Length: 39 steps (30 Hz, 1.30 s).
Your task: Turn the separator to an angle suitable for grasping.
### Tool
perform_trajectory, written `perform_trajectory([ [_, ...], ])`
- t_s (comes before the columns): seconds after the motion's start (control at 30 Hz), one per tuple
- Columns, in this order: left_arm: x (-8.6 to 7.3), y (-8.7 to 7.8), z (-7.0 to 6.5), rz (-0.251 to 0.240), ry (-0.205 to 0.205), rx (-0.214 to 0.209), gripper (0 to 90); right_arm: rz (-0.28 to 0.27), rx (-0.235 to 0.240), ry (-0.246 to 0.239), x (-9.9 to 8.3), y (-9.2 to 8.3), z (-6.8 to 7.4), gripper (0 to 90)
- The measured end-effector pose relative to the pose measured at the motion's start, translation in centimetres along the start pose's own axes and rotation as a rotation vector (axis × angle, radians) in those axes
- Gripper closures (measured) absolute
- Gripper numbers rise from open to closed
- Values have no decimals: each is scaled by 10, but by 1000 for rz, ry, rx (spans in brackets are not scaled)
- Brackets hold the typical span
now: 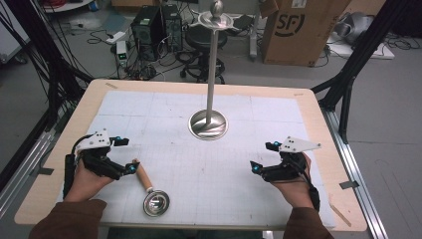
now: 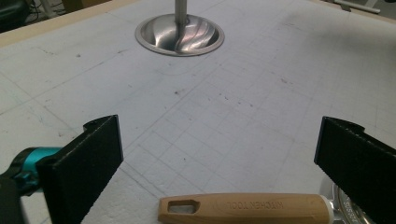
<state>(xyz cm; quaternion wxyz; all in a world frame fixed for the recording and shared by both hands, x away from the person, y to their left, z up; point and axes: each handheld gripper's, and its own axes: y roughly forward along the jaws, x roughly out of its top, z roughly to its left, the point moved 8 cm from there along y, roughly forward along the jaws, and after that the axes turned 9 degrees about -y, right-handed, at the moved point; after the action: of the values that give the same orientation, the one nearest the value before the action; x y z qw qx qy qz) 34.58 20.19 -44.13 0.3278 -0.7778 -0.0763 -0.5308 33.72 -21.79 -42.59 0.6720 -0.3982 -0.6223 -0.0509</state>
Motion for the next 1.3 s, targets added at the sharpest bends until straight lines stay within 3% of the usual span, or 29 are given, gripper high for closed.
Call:
perform_trajectory([
  [0.57,-9,-4,1,45,8,9,32,35,8,-22,-3,12,4,101],
  [0.77,-12,-5,0,62,13,-21,153,46,11,-27,-4,14,5,101],
  [1.0,-16,-2,-8,105,42,-88,286,47,12,-21,-4,13,5,101],
  [1.17,-19,3,-9,133,59,-99,388,50,16,-22,-5,15,5,101],
  [1.23,-20,6,-9,145,58,-87,434,53,15,-24,-6,16,4,101],
  [1.3,-21,10,-10,151,30,-101,507,54,19,-18,-6,16,5,101],
])
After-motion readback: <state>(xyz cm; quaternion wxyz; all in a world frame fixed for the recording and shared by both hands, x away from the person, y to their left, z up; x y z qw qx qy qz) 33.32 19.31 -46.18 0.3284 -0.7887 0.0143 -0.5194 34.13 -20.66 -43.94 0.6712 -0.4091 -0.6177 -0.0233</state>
